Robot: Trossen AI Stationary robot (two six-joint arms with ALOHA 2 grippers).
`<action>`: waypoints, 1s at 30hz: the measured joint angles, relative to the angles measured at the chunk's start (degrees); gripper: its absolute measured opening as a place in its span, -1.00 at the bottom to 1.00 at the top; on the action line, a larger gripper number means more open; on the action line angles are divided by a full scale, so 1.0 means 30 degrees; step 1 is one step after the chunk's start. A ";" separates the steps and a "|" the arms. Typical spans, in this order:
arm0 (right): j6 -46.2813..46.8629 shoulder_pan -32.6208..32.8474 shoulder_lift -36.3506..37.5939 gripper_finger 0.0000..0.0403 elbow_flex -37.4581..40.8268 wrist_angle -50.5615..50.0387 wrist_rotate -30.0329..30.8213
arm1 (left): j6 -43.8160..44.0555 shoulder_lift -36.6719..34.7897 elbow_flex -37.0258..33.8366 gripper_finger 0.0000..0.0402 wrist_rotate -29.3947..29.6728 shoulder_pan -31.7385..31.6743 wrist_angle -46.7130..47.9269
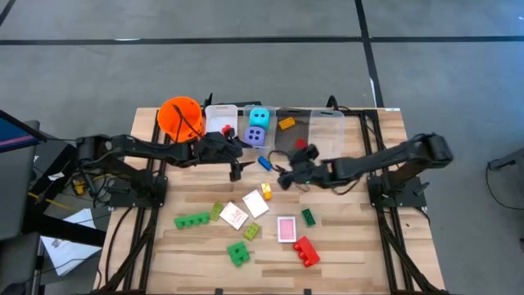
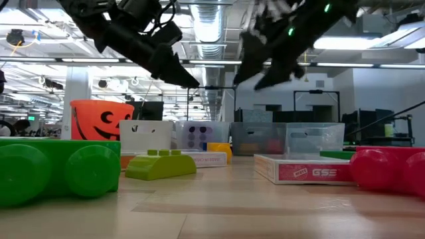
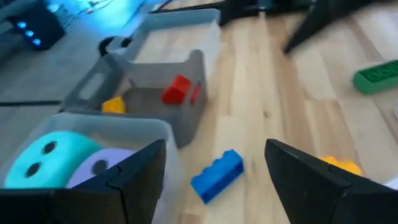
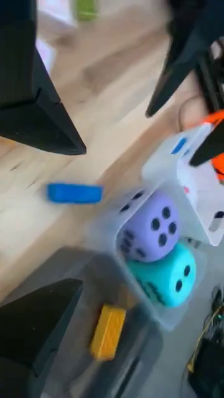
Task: Pick & Place Toys
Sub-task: Put the blue game piece into the black bin
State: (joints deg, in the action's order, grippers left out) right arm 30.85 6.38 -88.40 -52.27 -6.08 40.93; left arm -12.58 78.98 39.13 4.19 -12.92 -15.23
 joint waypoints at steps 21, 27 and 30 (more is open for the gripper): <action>0.1484 -0.2019 -0.8492 0.66 0.0055 0.8070 -0.2057 | 0.0391 -0.1997 -0.0013 0.32 0.0158 -0.1439 0.0265; 0.2247 -0.2657 -0.9589 0.50 -0.0351 0.8500 -0.3116 | 0.0673 -0.1997 -0.0013 0.32 0.0158 -0.1432 0.0237; 0.2227 -0.2671 -0.9561 0.25 -0.0518 0.8332 -0.3116 | 0.0849 -0.1997 -0.0013 0.32 0.0164 -0.1432 0.0241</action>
State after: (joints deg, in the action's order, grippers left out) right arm 37.53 -1.63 -117.09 -53.83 18.92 31.58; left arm -10.04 72.99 39.09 4.68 -17.21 -14.51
